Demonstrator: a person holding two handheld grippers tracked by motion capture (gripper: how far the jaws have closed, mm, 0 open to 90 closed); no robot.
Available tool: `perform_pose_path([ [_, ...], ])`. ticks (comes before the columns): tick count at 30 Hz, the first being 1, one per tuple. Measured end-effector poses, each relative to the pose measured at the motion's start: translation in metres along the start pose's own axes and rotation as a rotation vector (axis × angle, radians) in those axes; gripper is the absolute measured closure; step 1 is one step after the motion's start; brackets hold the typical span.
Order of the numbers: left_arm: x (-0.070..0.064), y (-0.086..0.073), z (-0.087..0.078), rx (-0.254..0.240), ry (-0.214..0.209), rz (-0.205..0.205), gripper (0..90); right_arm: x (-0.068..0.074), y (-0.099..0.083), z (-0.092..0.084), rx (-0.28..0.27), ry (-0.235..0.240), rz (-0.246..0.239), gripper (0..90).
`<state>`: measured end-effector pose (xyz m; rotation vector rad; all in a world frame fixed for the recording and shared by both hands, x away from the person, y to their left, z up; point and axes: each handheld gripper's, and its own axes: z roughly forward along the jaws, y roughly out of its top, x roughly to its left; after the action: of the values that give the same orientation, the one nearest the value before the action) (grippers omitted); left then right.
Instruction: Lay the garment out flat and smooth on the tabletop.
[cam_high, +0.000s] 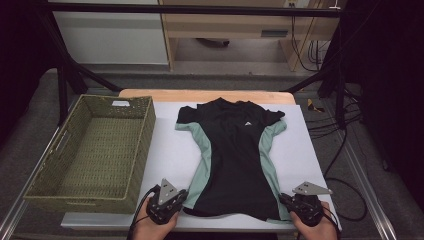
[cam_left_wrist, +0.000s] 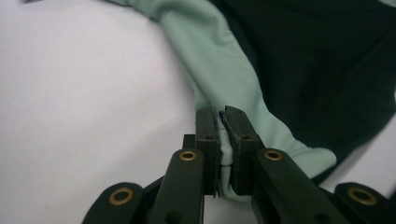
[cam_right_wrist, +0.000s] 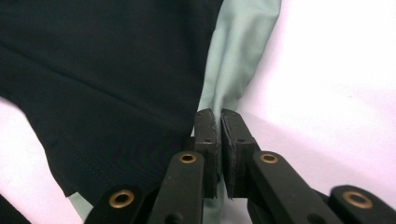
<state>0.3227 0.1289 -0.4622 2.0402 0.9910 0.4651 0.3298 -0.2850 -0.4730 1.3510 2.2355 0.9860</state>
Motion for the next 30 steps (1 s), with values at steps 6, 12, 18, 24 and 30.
perform_pose_path([
  [6, -0.011, -0.009, -0.017, -0.019, 0.001, 0.006, 84.5, 0.0, 0.0, -0.002, -0.008, 0.002, 0.002, 87.6],
  [12, -0.006, -0.011, -0.014, -0.022, 0.022, -0.027, 73.6, -0.002, 0.001, -0.004, -0.019, -0.002, 0.011, 87.7],
  [18, -0.008, -0.006, -0.009, -0.033, 0.032, -0.009, 66.6, -0.008, 0.0, -0.015, -0.046, -0.016, 0.034, 87.9],
  [24, -0.004, 0.006, 0.005, -0.023, 0.007, -0.006, 64.1, -0.016, -0.003, -0.019, -0.057, -0.033, 0.062, 87.8],
  [30, -0.004, 0.001, 0.023, 0.036, 0.0, 0.002, 63.8, -0.015, -0.004, -0.015, -0.056, -0.02, 0.057, 82.3],
])
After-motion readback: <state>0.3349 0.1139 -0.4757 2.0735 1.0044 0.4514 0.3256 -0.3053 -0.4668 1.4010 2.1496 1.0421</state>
